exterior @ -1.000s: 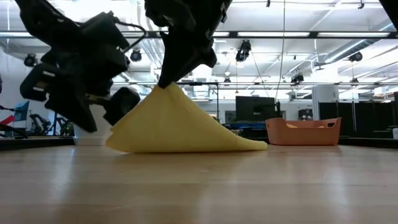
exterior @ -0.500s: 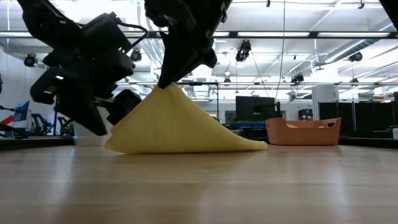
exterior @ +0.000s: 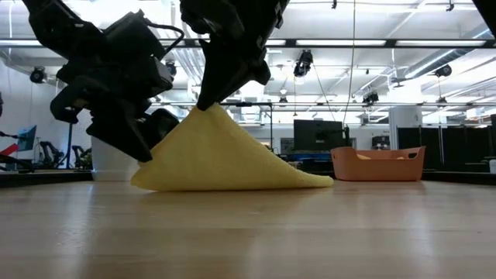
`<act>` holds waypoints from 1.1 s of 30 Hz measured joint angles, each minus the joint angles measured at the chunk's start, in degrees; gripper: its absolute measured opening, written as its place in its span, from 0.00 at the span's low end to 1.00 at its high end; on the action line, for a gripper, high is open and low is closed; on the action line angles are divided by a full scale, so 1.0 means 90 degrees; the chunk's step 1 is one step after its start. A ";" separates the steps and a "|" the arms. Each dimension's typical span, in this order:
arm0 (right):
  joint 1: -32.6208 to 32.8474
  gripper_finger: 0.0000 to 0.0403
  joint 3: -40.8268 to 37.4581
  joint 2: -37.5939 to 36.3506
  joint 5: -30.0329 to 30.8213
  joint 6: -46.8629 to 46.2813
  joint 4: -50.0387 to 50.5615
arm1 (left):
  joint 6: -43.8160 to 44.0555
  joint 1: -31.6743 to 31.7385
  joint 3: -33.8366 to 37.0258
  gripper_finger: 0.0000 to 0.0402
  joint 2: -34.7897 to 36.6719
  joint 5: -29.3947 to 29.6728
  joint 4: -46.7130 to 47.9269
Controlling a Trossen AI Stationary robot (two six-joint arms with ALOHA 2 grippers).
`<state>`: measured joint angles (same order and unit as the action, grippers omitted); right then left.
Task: Roll microfiber towels into tight, uniform cylinder then place into a basket
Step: Fold the yellow towel
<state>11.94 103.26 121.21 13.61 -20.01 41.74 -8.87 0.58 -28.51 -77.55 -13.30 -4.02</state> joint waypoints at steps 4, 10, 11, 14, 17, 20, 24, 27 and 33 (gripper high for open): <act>0.0000 0.03 0.0000 0.0002 0.0000 0.0000 0.0000 | 0.0208 0.0000 0.0000 0.34 -0.0004 -0.0019 0.0016; 0.0002 0.03 0.0000 0.0002 0.0000 -0.0079 0.0013 | 0.0373 0.0005 -0.0087 0.14 -0.0004 -0.0072 0.0491; 0.0002 0.03 0.0000 0.0002 -0.0005 -0.0161 0.0021 | 0.0448 0.0005 -0.0115 0.10 -0.0004 -0.0098 0.0628; 0.0004 0.03 0.0000 0.0002 -0.0017 -0.0553 0.0112 | 0.0564 0.0005 -0.0181 0.02 0.0003 -0.0514 0.0928; 0.0051 0.03 0.0000 -0.0002 -0.0116 -0.0968 0.0199 | 0.1051 0.0002 -0.0245 0.02 0.0069 -0.0941 0.1193; 0.0168 0.03 0.0000 -0.0079 -0.0231 -0.1183 0.0194 | 0.1530 0.0005 -0.0304 0.01 0.0265 -0.1338 0.1480; 0.0390 0.03 0.0002 -0.0262 -0.0236 -0.1486 0.0195 | 0.2108 0.0002 -0.0401 0.00 0.0755 -0.1941 0.1599; 0.0597 0.03 0.0002 -0.0327 -0.0239 -0.1783 0.0202 | 0.2444 -0.0005 -0.0622 0.00 0.1134 -0.2185 0.1603; 0.0903 0.03 0.0002 -0.0406 -0.0146 -0.2132 0.0194 | 0.2467 -0.0027 -0.1115 0.00 0.1436 -0.2305 0.1568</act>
<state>20.07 103.28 117.56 12.29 -39.19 43.48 13.33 0.34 -38.54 -64.62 -34.04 10.09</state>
